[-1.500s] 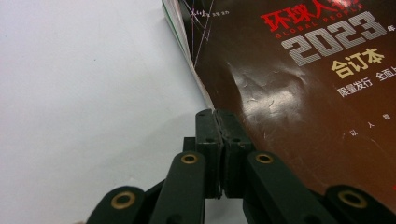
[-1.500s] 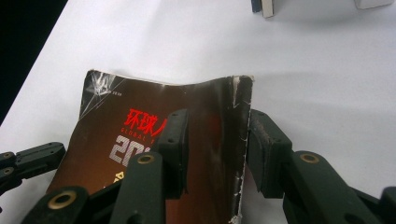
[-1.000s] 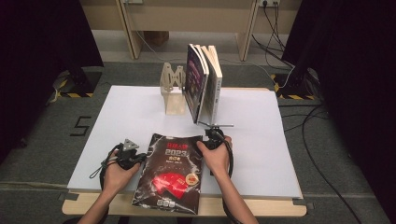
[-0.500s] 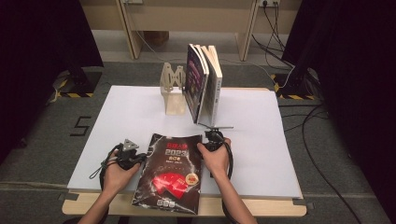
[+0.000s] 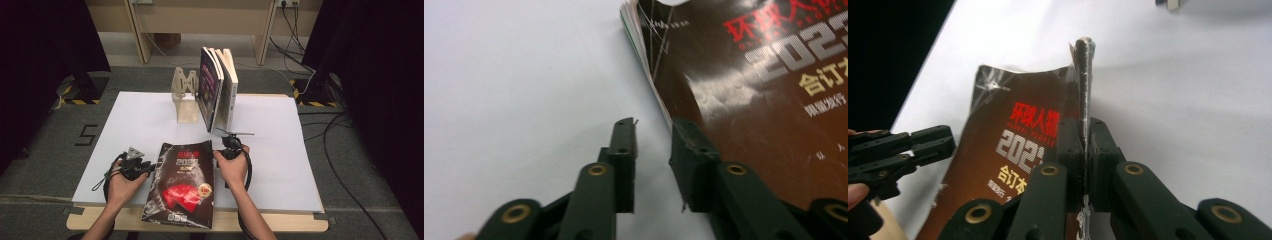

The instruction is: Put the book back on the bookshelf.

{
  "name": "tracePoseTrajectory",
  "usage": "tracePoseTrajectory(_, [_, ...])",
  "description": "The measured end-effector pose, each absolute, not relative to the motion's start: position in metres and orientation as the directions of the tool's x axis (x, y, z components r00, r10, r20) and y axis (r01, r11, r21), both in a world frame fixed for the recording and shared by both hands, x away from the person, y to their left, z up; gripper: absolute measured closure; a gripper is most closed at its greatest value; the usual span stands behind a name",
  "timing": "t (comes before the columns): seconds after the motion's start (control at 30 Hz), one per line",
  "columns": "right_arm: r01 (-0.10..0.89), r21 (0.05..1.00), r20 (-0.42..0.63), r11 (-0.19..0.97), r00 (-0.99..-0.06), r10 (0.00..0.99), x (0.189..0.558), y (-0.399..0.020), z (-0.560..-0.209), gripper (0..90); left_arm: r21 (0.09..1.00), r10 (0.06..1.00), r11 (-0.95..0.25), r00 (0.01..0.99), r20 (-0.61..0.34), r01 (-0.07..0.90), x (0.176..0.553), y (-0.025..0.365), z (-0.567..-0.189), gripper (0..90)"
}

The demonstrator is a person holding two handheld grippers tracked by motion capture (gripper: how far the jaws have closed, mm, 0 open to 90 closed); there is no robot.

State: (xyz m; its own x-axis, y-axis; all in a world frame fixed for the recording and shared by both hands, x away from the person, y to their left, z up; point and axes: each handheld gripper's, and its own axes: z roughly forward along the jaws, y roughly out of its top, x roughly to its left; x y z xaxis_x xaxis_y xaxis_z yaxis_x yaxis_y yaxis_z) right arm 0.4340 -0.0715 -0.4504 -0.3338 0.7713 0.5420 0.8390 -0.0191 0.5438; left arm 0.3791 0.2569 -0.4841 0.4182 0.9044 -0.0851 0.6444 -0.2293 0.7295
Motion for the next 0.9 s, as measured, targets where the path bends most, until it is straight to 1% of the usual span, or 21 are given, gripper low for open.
tracePoseTrajectory(0.1, [0.83,0.558,0.545,-0.029,-0.34,0.766,0.432,-0.072,-0.445,87.4,0.744,0.91,-0.207,0.404,-0.093,0.636,0.379,0.259,-0.481,62.2])
tracePoseTrajectory(0.3, [0.804,0.592,0.545,-0.055,-0.349,0.762,0.428,-0.074,-0.432,87.5,0.764,0.915,-0.163,0.385,-0.12,0.624,0.38,0.262,-0.477,53.6])
tracePoseTrajectory(0.33, [0.799,0.598,0.543,-0.058,-0.352,0.762,0.427,-0.075,-0.431,87.5,0.767,0.917,-0.15,0.379,-0.128,0.623,0.381,0.262,-0.477,51.1])
tracePoseTrajectory(0.37, [0.795,0.604,0.544,-0.063,-0.353,0.762,0.426,-0.076,-0.428,87.5,0.768,0.917,-0.156,0.38,-0.122,0.621,0.381,0.262,-0.477,50.3])
tracePoseTrajectory(0.5, [0.773,0.63,0.534,-0.074,-0.362,0.764,0.425,-0.078,-0.42,87.5,0.777,0.915,-0.154,0.385,-0.122,0.61,0.381,0.26,-0.477,49.2])
tracePoseTrajectory(0.57, [0.758,0.648,0.521,-0.077,-0.368,0.77,0.423,-0.078,-0.415,87.5,0.778,0.913,-0.17,0.395,-0.107,0.605,0.381,0.259,-0.477,52.0])
tracePoseTrajectory(0.63, [0.74,0.668,0.51,-0.078,-0.378,0.773,0.42,-0.079,-0.41,87.5,0.78,0.913,-0.178,0.397,-0.097,0.6,0.38,0.259,-0.477,52.9])
tracePoseTrajectory(0.9, [0.702,0.707,0.482,-0.088,-0.388,0.785,0.415,-0.076,-0.399,87.5,0.792,0.908,-0.182,0.409,-0.093,0.583,0.381,0.256,-0.475,51.8])
